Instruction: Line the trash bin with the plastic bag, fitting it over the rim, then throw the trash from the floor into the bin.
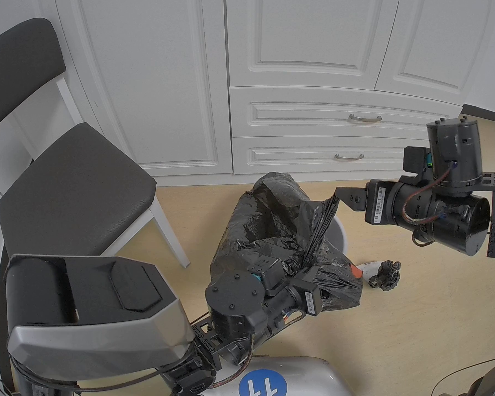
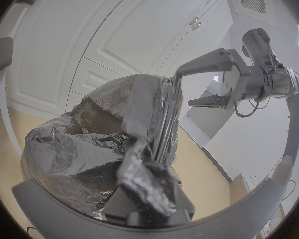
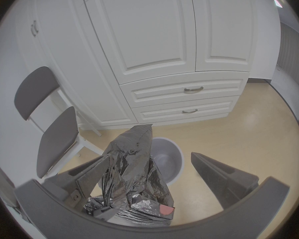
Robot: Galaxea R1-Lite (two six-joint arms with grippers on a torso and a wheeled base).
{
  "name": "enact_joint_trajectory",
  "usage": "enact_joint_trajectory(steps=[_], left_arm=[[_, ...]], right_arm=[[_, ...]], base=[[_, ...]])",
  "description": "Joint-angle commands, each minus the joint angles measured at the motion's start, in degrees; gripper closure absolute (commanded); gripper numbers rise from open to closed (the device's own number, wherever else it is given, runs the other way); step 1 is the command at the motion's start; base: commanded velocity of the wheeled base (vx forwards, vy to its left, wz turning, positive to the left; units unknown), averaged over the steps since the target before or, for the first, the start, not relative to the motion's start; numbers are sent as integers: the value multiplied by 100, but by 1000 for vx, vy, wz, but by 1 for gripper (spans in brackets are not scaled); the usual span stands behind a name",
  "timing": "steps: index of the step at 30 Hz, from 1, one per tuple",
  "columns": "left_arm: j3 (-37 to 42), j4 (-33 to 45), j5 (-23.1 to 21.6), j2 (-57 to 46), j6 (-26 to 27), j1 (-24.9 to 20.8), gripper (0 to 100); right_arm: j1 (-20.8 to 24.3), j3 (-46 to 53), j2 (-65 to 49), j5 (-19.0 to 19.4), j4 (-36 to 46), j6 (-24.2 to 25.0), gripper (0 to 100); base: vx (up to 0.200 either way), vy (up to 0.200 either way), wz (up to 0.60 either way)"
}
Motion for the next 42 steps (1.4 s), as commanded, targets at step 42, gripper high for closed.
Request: enact_joint_trajectory(steps=[42], left_arm=[[23, -15, -17, -230, 1, 14, 100]], right_arm=[[303, 990, -2188, 860, 584, -1195, 0]], base=[[0, 0, 0]])
